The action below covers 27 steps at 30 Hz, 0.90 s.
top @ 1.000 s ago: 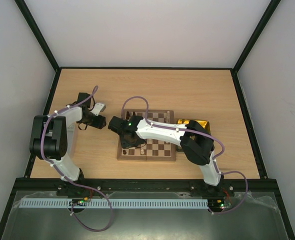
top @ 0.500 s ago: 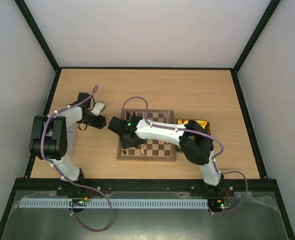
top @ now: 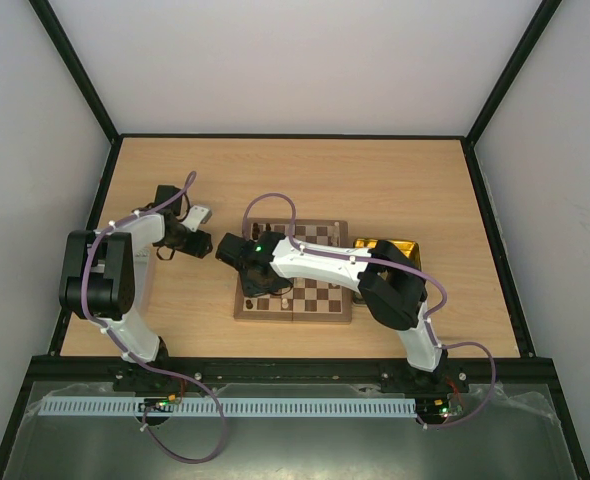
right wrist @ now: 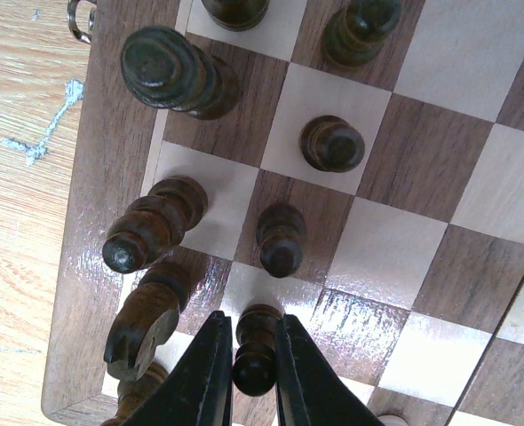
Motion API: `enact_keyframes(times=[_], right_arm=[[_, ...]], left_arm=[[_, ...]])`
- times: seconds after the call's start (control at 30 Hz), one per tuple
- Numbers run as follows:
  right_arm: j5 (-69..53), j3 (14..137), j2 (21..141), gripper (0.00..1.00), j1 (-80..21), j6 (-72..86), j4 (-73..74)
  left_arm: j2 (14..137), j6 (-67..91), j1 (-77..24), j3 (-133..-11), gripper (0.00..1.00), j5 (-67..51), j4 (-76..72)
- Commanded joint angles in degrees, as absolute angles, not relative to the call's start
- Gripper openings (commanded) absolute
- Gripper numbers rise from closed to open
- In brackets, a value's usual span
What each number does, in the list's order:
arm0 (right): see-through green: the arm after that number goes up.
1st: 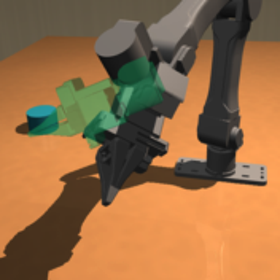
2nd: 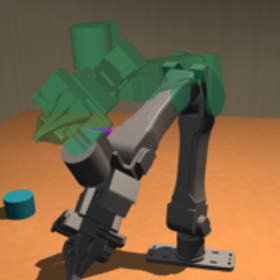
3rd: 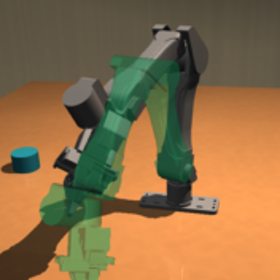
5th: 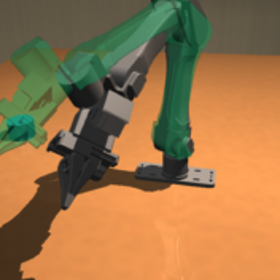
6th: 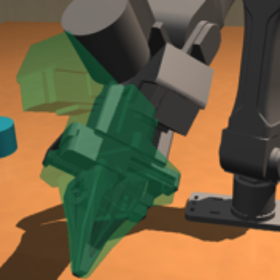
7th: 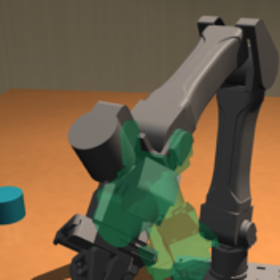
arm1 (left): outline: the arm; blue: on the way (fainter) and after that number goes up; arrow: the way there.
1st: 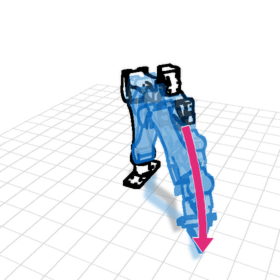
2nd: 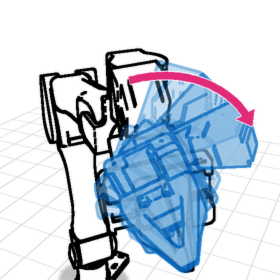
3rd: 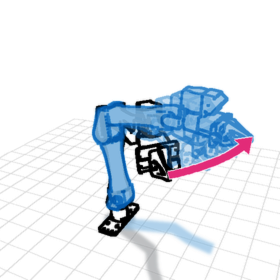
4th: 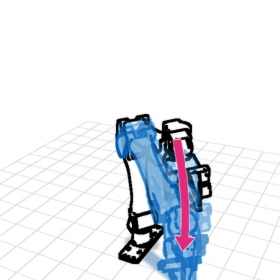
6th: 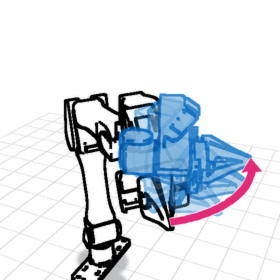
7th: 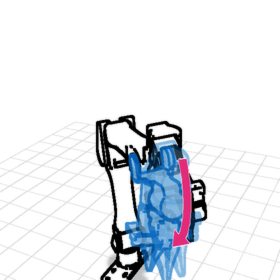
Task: Set up the chess pieces on the board
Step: Place the chess piece on the chessboard.
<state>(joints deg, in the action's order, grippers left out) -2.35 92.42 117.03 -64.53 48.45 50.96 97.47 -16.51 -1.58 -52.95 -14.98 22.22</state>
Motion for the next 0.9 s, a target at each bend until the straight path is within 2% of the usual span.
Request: enact_keyframes(times=[0.0,0.87], right_arm=[[-0.61,93.44,117.31,0.12,-64.92,48.46,52.96],[0.21,92.09,113.65,0.19,-64.94,49.56,53.69]], left_arm=[[96.95,-17.14,-1.23,-52.3,0.61,-15.52,23.86],[96.86,-17.06,-1.23,-52.29,0.61,-15.38,24.02]])
